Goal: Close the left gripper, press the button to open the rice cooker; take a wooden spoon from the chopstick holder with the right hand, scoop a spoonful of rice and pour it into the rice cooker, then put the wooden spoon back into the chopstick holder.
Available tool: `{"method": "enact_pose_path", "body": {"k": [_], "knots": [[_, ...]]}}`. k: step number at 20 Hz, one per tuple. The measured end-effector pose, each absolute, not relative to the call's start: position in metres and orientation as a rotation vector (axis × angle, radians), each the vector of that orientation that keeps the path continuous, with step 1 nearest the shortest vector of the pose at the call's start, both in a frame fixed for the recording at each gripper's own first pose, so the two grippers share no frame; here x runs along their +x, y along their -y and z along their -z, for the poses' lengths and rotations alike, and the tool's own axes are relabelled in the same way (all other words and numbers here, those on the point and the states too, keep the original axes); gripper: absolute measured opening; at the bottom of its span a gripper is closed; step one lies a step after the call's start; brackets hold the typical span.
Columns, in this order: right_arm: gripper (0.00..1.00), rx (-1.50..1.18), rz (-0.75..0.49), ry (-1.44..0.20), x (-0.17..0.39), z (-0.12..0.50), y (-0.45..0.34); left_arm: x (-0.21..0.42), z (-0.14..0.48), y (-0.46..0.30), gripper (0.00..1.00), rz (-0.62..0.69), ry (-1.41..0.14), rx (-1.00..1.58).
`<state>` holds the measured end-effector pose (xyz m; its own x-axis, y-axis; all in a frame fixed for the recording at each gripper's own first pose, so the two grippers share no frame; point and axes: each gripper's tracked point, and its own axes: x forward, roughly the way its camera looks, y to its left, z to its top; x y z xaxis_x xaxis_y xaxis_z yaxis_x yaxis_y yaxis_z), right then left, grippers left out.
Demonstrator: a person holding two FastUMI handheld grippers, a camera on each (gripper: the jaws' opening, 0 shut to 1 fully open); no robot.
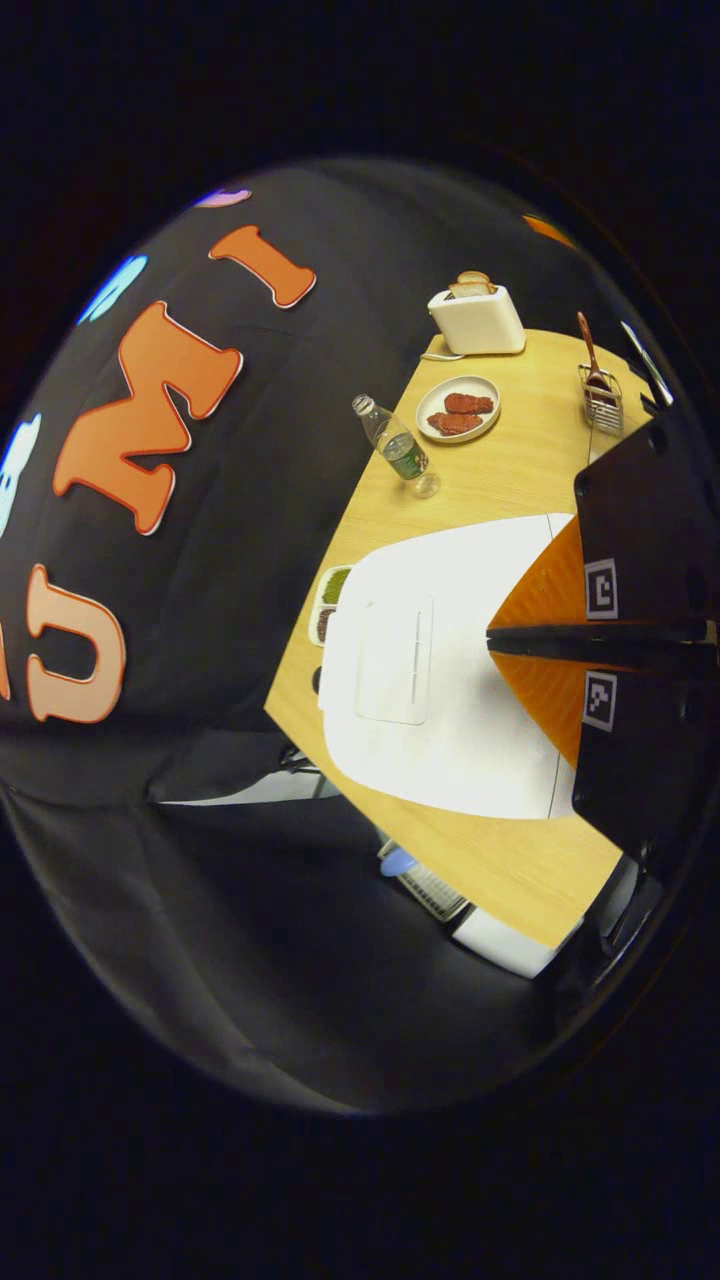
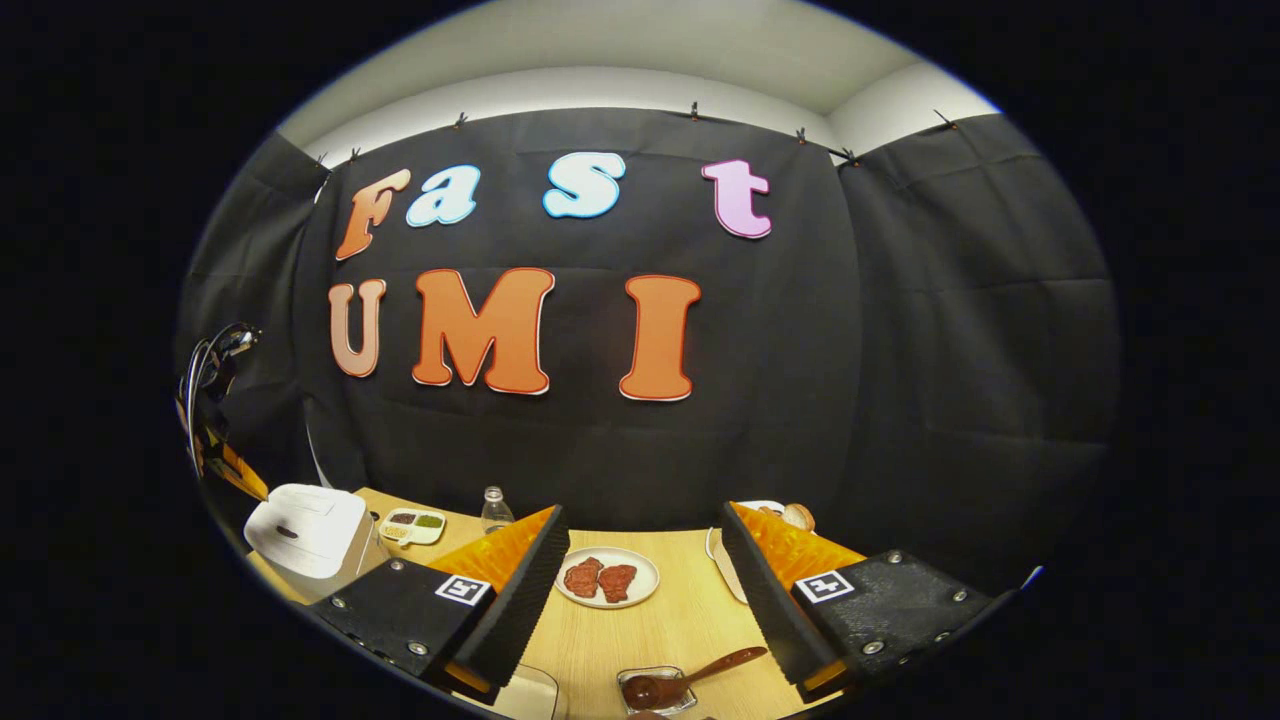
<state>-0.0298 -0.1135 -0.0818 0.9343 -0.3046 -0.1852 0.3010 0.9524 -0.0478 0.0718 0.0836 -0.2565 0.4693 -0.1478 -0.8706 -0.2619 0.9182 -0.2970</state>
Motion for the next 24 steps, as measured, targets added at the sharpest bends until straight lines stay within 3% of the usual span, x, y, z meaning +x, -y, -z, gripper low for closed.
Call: {"method": "enact_pose_path", "body": {"k": [3, 4, 5, 15, 17, 22, 23, 24], "knots": [[0.95, -0.010, 0.345, -0.215, -0.039, 0.090, 0.122, 0.069, 0.275, -0.082, 0.06, -0.063, -1.166, -0.499], [0.95, -0.007, 0.352, -0.222, -0.042, 0.093, 0.124, 0.066, 0.281, -0.081, 0.01, -0.059, -1.188, -0.520], [0.95, -0.005, 0.358, -0.228, -0.044, 0.095, 0.124, 0.066, 0.285, -0.079, 0.05, -0.056, -1.202, -0.538], [0.95, 0.026, 0.389, -0.290, -0.055, 0.119, 0.132, 0.064, 0.303, -0.077, 0.06, -0.066, -1.218, -0.554], [0.95, 0.043, 0.392, -0.304, -0.055, 0.124, 0.134, 0.073, 0.287, -0.079, 0.06, -0.059, -1.138, -0.570], [0.95, 0.094, 0.404, -0.340, -0.059, 0.143, 0.144, 0.105, 0.219, -0.094, 0.06, -0.083, -0.738, -0.627], [0.95, 0.104, 0.402, -0.353, -0.060, 0.149, 0.146, 0.110, 0.205, -0.101, 0.02, -0.090, -0.670, -0.616], [0.95, 0.111, 0.401, -0.366, -0.061, 0.156, 0.146, 0.111, 0.191, -0.108, 0.06, -0.094, -0.616, -0.600]]}}
